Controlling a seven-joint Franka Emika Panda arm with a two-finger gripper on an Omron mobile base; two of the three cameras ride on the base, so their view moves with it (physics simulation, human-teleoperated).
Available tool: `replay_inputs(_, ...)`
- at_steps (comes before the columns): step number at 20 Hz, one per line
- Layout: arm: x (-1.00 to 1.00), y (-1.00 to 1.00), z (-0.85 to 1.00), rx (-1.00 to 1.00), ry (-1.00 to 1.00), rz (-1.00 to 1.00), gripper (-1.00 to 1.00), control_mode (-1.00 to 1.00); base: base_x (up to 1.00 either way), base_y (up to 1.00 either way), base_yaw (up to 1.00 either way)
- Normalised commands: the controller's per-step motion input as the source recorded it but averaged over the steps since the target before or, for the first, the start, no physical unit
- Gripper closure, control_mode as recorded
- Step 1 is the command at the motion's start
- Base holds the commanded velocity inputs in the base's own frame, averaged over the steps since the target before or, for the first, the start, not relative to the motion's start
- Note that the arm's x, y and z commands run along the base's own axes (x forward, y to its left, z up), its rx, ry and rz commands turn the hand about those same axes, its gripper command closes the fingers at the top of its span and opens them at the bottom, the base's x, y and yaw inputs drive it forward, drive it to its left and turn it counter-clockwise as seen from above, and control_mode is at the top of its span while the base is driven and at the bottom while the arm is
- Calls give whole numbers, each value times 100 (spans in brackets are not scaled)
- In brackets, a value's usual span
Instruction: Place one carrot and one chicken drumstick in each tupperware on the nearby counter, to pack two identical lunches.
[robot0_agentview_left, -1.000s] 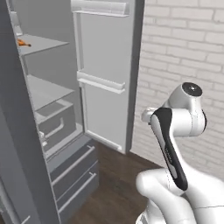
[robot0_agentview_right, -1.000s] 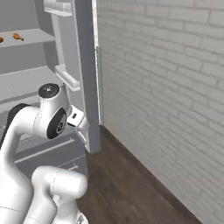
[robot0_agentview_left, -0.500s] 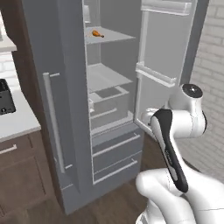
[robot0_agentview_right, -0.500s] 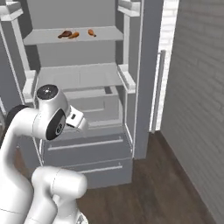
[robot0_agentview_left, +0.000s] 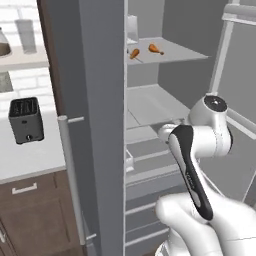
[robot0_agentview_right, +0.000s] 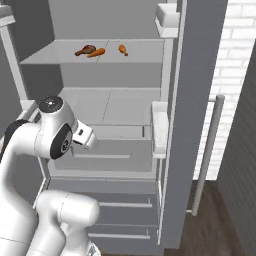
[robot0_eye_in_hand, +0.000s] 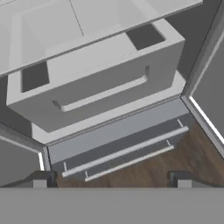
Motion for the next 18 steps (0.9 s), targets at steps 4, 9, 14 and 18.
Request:
replay_inputs(4, 0, 0, 0, 0, 0, 0, -100, 100, 64, -7, 2)
replay_inputs(9, 0, 0, 0, 0, 0, 0, -100, 100, 63, -2, 0)
replay_inputs(14, 0, 0, 0, 0, 0, 0, -100, 100, 95, 0, 1)
replay_inputs(18, 10, -23, 58, 4, -5, 4, -100, -100, 22, -2, 1)
